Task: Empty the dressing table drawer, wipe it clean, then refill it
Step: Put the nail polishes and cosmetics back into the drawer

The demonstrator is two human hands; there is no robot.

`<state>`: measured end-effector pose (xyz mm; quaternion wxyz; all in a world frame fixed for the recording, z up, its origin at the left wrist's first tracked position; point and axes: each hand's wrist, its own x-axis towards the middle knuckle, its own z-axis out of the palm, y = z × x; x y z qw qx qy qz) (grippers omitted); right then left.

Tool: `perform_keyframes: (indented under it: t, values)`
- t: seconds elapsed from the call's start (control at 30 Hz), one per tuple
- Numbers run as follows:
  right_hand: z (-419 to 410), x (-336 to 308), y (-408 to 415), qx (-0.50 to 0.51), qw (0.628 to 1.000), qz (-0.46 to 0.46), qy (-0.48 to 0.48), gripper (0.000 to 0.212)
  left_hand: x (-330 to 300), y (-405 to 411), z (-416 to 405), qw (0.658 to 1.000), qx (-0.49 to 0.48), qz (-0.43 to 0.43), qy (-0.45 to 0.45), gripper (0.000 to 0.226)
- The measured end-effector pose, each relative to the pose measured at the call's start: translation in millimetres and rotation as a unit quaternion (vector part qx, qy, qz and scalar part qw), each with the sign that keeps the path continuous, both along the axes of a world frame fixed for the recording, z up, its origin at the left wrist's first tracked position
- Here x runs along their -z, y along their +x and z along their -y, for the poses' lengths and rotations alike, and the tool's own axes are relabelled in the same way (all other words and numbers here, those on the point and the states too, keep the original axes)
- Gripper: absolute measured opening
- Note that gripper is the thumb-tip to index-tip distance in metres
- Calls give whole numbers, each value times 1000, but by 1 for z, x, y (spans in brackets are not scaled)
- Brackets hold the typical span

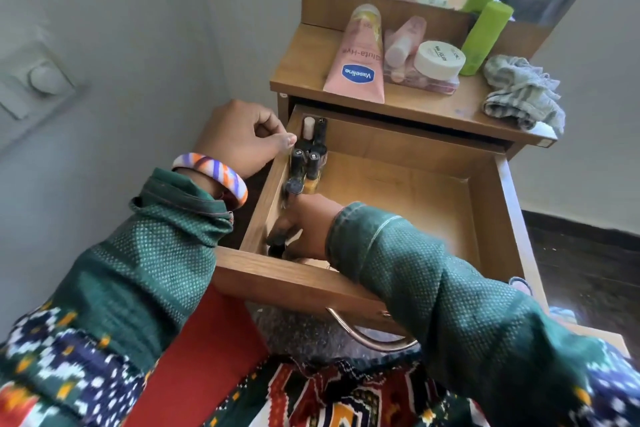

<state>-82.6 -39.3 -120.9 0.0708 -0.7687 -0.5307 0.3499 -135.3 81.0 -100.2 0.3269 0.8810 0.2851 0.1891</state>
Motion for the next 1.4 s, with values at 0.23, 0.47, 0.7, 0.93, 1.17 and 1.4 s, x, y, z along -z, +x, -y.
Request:
perform_keyframes:
  t: [0.23,0.47,0.7,0.93,1.17,1.4]
  values:
    - [7,4,4,59,993,-106,3,38,-13,14,6,999,17,23,-30,13]
    - [29,-6,19,117,987,-95,52,34,-33,64,32,835,-81,154,-522,31]
    - [65,-14,33,215,968,-80,100,23,-36,89,44,726,-130,203,-644,29]
    - [73,-10,37,265,947,-116,143,17,-36,97,37,721,-146,238,-634,31]
    - [75,-11,38,274,937,-151,152,15,-33,101,24,755,-131,246,-594,31]
    - [72,-29,40,266,928,-175,193,10,-36,63,19,734,-144,292,-595,26]
